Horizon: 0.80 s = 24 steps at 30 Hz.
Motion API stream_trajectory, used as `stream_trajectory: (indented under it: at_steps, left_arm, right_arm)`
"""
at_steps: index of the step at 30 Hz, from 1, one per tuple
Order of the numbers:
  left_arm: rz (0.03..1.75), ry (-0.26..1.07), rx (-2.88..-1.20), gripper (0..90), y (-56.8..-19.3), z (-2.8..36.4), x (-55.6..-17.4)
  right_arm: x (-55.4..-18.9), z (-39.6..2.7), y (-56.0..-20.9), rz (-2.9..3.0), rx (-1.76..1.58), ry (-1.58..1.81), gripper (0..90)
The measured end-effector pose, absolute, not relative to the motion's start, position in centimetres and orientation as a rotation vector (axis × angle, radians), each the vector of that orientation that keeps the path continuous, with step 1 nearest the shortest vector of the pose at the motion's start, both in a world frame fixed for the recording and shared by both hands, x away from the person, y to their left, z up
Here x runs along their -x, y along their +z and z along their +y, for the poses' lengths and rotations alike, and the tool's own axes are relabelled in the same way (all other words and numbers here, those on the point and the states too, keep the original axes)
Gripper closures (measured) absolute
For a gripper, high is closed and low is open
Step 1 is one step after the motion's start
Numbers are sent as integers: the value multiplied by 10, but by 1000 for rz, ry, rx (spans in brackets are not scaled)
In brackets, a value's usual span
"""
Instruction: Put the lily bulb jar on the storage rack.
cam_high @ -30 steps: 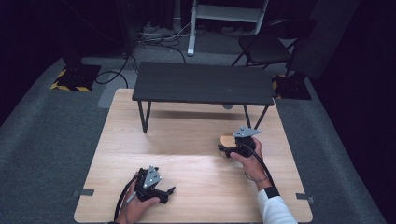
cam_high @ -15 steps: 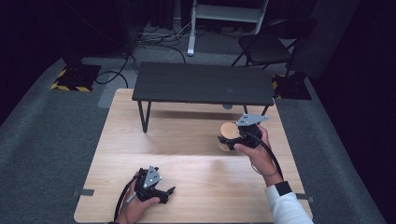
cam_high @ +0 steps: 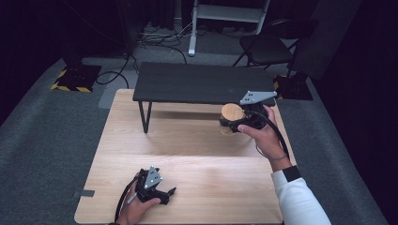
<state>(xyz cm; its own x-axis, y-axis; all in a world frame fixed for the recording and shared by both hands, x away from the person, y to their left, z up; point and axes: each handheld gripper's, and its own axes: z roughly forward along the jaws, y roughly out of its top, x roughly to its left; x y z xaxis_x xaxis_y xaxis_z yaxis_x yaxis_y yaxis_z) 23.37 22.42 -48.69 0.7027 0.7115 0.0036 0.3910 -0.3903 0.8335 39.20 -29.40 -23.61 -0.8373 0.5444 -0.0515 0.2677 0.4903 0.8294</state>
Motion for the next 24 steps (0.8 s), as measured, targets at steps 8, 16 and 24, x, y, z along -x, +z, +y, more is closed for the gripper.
stream_trajectory:
  at_steps: [8,16,24]
  left_arm:
    - [845,458,-2022,5,-487,224,-234]
    - [848,460,-2022,5,-487,224,-234]
    - [849,461,-2022,5,-487,224,-234]
  right_arm:
    - [-405,-283,-205,2401,-665,1292,231]
    - [-429,-267,-190,2360,-696,1287,230]
    - [-461,-256,-196,2340,-802,1270,231]
